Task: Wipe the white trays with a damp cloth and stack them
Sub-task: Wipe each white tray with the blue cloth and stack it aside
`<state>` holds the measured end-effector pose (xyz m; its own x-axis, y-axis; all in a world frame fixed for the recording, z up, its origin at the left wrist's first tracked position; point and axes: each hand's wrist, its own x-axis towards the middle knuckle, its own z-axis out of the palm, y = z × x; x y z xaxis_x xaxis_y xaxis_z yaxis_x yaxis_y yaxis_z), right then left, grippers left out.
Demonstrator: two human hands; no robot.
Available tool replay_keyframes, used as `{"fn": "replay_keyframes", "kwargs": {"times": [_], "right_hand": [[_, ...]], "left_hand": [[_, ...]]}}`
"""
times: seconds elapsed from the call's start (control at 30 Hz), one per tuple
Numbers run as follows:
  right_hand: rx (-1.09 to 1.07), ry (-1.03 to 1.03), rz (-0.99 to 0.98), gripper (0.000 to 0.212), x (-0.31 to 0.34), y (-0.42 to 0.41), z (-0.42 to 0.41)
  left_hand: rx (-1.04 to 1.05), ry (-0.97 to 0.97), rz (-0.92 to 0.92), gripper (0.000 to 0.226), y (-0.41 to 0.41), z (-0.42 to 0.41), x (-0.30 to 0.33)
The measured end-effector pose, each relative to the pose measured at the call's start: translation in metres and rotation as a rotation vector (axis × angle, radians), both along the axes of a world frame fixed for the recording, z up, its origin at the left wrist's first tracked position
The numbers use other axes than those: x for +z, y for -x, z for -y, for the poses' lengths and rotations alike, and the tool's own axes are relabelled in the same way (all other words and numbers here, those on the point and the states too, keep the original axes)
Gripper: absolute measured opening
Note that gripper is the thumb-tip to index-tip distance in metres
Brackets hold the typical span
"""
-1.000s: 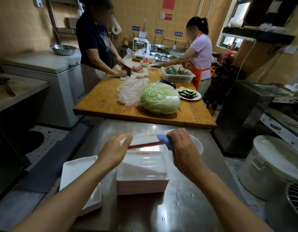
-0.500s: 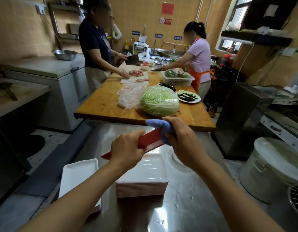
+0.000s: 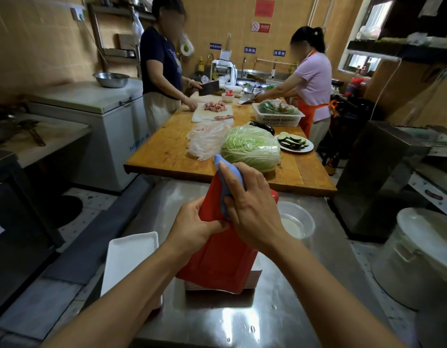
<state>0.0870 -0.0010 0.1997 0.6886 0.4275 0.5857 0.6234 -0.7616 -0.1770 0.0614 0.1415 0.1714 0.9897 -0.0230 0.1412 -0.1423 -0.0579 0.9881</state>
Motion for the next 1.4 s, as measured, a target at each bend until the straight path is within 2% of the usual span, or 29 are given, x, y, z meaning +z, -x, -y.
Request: {"fn": "replay_keyframes", "kwargs": {"times": [0.13, 0.3, 0.47, 0.6, 0.73, 0.9, 1.0, 1.07, 1.17, 1.23, 1.3, 1.37, 1.4], "right_hand": [[-0.038, 0.009, -0.043, 0.06, -0.008, -0.006, 0.005], [-0.122, -0.202, -0.21, 0.06, -0.02, -0.01, 0.015], [-0.183, -0.445, -0.316, 0.072, -0.024, -0.006, -0.007], [-0.208, -0.44, -0.368, 0.075, -0.041, 0.015, -0.016], [-0.157, -0.521, -0.493, 0.066, -0.05, 0.026, -0.009], [-0.009, -0.857, -0.791, 0.044, -0.025, 0.008, 0.012], [0.013, -0.971, -0.876, 0.035, -0.022, 0.004, 0.016], [-0.02, -0.952, -0.866, 0.032, -0.025, 0.003, 0.015], [-0.112, -0.731, -0.765, 0.043, -0.028, 0.0, 0.016], [-0.138, -0.631, -0.725, 0.048, -0.026, -0.001, 0.02], [-0.125, -0.531, -0.707, 0.05, -0.024, 0.0, 0.026], [-0.093, -0.445, -0.701, 0.051, -0.019, 0.0, 0.033], [-0.075, -0.414, -0.702, 0.052, -0.016, 0.0, 0.036]], "left_hand": [[0.069, 0.084, -0.073, 0.035, 0.005, -0.01, -0.002], [0.104, 0.182, -0.117, 0.033, 0.006, -0.02, 0.0], [0.175, 0.306, -0.13, 0.032, 0.002, -0.011, -0.001], [0.242, 0.398, -0.114, 0.033, -0.012, -0.012, 0.006], [0.255, 0.436, -0.081, 0.031, -0.021, -0.017, 0.007], [0.244, 0.5, -0.053, 0.032, -0.026, -0.008, -0.004], [0.208, 0.341, -0.047, 0.039, -0.028, -0.012, -0.009], [0.184, 0.219, -0.096, 0.052, -0.03, -0.018, -0.011], [0.202, 0.073, -0.126, 0.078, -0.033, -0.027, -0.01], [0.217, -0.019, -0.063, 0.107, -0.035, -0.032, -0.001], [0.262, -0.233, 0.028, 0.122, -0.04, -0.036, 0.012], [0.239, -0.506, 0.129, 0.111, -0.044, -0.042, 0.029], [0.154, -0.568, 0.149, 0.094, -0.046, -0.046, 0.038]]}}
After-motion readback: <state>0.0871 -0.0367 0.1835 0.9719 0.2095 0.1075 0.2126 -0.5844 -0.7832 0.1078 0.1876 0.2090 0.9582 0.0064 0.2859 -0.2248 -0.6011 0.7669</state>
